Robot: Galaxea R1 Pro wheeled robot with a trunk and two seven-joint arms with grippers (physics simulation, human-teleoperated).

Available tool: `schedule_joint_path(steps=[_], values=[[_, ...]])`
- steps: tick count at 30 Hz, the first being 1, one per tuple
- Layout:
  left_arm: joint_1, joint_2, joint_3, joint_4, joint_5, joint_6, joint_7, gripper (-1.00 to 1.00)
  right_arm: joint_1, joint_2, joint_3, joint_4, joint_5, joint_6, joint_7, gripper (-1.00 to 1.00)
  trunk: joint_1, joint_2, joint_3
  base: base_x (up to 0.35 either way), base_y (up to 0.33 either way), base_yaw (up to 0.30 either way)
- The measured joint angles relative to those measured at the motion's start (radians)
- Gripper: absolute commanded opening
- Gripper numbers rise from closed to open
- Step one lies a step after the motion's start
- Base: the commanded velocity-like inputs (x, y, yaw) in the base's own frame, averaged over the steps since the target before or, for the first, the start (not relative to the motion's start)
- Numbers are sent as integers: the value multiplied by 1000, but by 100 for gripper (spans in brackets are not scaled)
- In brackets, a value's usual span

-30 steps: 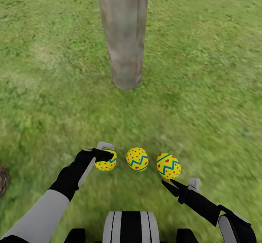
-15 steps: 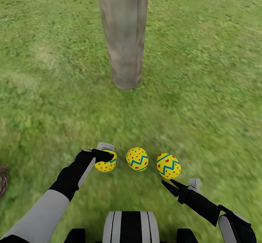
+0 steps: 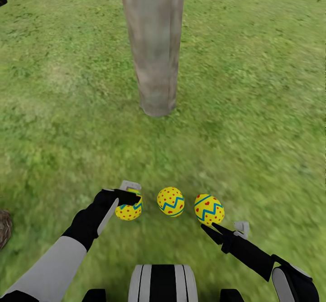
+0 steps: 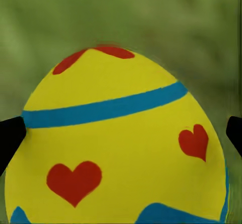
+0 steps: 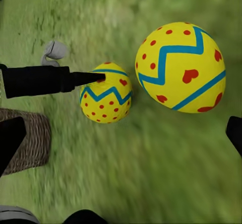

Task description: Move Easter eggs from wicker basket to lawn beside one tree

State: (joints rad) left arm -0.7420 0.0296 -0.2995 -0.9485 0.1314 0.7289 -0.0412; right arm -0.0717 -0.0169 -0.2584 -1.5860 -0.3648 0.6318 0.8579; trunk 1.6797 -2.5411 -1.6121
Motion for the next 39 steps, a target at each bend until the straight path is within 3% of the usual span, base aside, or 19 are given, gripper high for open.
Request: schedule_joint_path(steps=[23, 39], values=[[-1, 0, 4, 2, 1, 55, -3, 100, 0, 0, 0, 0, 1, 1, 0, 100, -10, 5, 89, -2, 0, 0], [-1, 0, 5, 0, 3, 53, -2, 100, 0, 0, 0, 0, 0, 1, -1, 100, -17, 9, 151, -152, 0, 0]])
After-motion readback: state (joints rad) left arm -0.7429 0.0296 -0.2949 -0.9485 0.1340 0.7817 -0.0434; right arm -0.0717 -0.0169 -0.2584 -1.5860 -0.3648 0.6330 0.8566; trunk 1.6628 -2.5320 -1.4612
